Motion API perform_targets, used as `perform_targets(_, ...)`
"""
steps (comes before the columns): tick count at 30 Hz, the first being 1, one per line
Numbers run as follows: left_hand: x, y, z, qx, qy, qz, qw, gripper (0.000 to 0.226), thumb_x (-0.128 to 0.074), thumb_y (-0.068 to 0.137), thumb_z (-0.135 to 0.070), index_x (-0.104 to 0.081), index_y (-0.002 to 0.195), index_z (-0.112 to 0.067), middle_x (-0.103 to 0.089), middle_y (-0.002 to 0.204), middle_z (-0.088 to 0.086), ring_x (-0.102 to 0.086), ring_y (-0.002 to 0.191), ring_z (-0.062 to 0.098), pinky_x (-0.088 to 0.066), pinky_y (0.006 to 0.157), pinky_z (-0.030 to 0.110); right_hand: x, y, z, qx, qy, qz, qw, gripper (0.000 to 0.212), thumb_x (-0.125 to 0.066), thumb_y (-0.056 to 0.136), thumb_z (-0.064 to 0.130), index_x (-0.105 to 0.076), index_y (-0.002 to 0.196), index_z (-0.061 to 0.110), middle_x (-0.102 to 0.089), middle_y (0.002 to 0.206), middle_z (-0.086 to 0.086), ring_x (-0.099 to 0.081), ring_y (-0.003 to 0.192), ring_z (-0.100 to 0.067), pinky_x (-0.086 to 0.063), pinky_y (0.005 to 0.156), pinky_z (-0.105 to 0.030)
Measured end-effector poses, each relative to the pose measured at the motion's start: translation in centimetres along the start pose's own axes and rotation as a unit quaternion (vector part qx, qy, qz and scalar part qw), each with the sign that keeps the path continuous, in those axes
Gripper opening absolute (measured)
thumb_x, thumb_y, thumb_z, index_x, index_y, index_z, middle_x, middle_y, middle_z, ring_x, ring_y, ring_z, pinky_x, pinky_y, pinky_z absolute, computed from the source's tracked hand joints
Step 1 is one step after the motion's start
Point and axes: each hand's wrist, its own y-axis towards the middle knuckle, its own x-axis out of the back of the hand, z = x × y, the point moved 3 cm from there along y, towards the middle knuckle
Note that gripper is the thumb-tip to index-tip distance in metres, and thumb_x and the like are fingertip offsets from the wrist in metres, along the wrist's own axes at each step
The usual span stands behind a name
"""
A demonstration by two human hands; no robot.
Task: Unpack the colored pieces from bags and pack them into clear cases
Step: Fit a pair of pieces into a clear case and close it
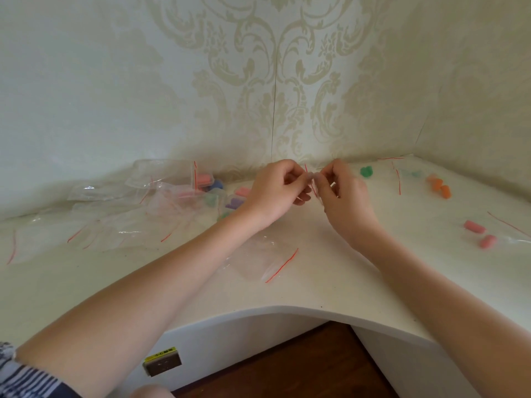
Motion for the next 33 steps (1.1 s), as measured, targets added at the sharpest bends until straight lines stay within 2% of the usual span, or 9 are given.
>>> perform_targets(3, -0.6, -0.6, -0.2, -0.027, 0.109, 0.027, 0.993, 0.027, -0.044, 0.099, -0.016, -0.055, 0.077, -0.007, -0.061, 0.067, 0.0, -0.058, 0.055, 0.007, -0.051, 0.056, 0.021, -0.3, -0.3, 0.6, 0.049, -0.014, 0.017, 0.999, 0.013, -0.042, 0.098, 0.008, -0.042, 0.085, 0.005, -0.05, 0.063, 0.007, -0.05, 0.058, 0.0, -0.034, 0.05, -0.016)
perform_targets(9, -0.9, -0.7, -0.8, -0.06, 0.111, 0.036, 0.991, 0.031, -0.041, 0.099, -0.009, -0.045, 0.068, -0.011, -0.057, 0.066, 0.002, -0.056, 0.051, -0.001, -0.043, 0.053, 0.009, -0.3, -0.5, 0.8, 0.082, -0.029, -0.011, 0.996, 0.015, -0.037, 0.098, 0.003, -0.035, 0.083, 0.006, -0.042, 0.06, 0.01, -0.048, 0.056, 0.007, -0.032, 0.048, -0.011)
perform_targets(12, -0.8, -0.7, -0.4, -0.067, 0.135, 0.038, 0.988, 0.029, -0.042, 0.098, -0.008, -0.044, 0.069, -0.007, -0.062, 0.07, 0.011, -0.057, 0.054, 0.004, -0.048, 0.056, 0.015, 0.6, 0.3, 0.0, 0.055, -0.036, -0.093, 0.994, 0.014, -0.035, 0.098, 0.006, -0.031, 0.085, 0.007, -0.034, 0.061, 0.006, -0.04, 0.053, -0.003, -0.028, 0.046, -0.016)
perform_targets(15, -0.5, -0.5, 0.0, -0.062, 0.16, 0.037, 0.984, 0.031, -0.042, 0.098, -0.009, -0.045, 0.066, -0.01, -0.066, 0.077, 0.019, -0.058, 0.056, 0.012, -0.053, 0.061, 0.028, 1.2, 0.6, -1.1, 0.057, -0.09, -0.059, 0.993, 0.012, -0.037, 0.099, 0.009, -0.031, 0.088, 0.009, -0.038, 0.064, 0.003, -0.036, 0.054, -0.015, -0.025, 0.046, -0.02)
perform_targets(22, 0.0, -0.5, -0.8, -0.136, 0.273, -0.006, 0.952, 0.029, -0.046, 0.097, -0.018, -0.051, 0.072, -0.005, -0.06, 0.063, 0.011, -0.057, 0.059, 0.028, -0.042, 0.058, 0.042, 0.3, 0.3, -0.3, 0.172, -0.24, 0.029, 0.955, 0.023, -0.052, 0.08, -0.007, -0.066, 0.082, 0.011, -0.056, 0.124, 0.0, -0.051, 0.093, -0.019, -0.039, 0.056, -0.029)
perform_targets(26, -1.2, -1.5, -1.3, -0.247, 0.319, 0.01, 0.915, 0.023, -0.049, 0.094, -0.019, -0.055, 0.074, -0.008, -0.048, 0.057, 0.0, -0.044, 0.054, 0.022, -0.035, 0.052, 0.034, 0.0, 0.6, -1.2, 0.09, -0.163, 0.076, 0.98, 0.032, -0.049, 0.087, 0.001, -0.069, 0.109, 0.012, -0.057, 0.131, -0.003, -0.054, 0.115, -0.021, -0.044, 0.081, -0.026)
perform_targets(28, -1.5, -1.8, -1.5, -0.271, 0.324, 0.026, 0.906, 0.028, -0.047, 0.092, -0.027, -0.053, 0.071, -0.01, -0.045, 0.053, -0.004, -0.044, 0.051, 0.02, -0.038, 0.05, 0.033, 0.1, 0.6, -1.2, 0.004, -0.056, 0.076, 0.996, 0.039, -0.048, 0.089, 0.001, -0.066, 0.118, 0.018, -0.067, 0.108, 0.0, -0.062, 0.096, -0.013, -0.041, 0.07, -0.01)
perform_targets(30, -1.2, -1.9, -1.8, -0.257, 0.29, 0.015, 0.922, 0.03, -0.046, 0.093, -0.035, -0.051, 0.073, -0.014, -0.046, 0.051, -0.006, -0.046, 0.049, 0.018, -0.038, 0.049, 0.032, 0.6, 0.6, -1.2, -0.06, 0.053, 0.053, 0.995, 0.036, -0.053, 0.089, 0.0, -0.068, 0.111, 0.025, -0.069, 0.088, 0.006, -0.064, 0.074, 0.002, -0.046, 0.063, -0.011)
perform_targets(33, 0.5, -0.8, -1.9, -0.181, 0.221, -0.089, 0.954, 0.02, -0.05, 0.095, -0.032, -0.044, 0.091, -0.013, -0.055, 0.067, 0.003, -0.056, 0.058, 0.022, -0.045, 0.051, 0.033, 1.1, 0.9, -1.1, -0.076, 0.158, 0.055, 0.983, 0.031, -0.064, 0.09, 0.01, -0.062, 0.106, 0.036, -0.07, 0.105, 0.008, -0.067, 0.078, -0.001, -0.056, 0.068, -0.024)
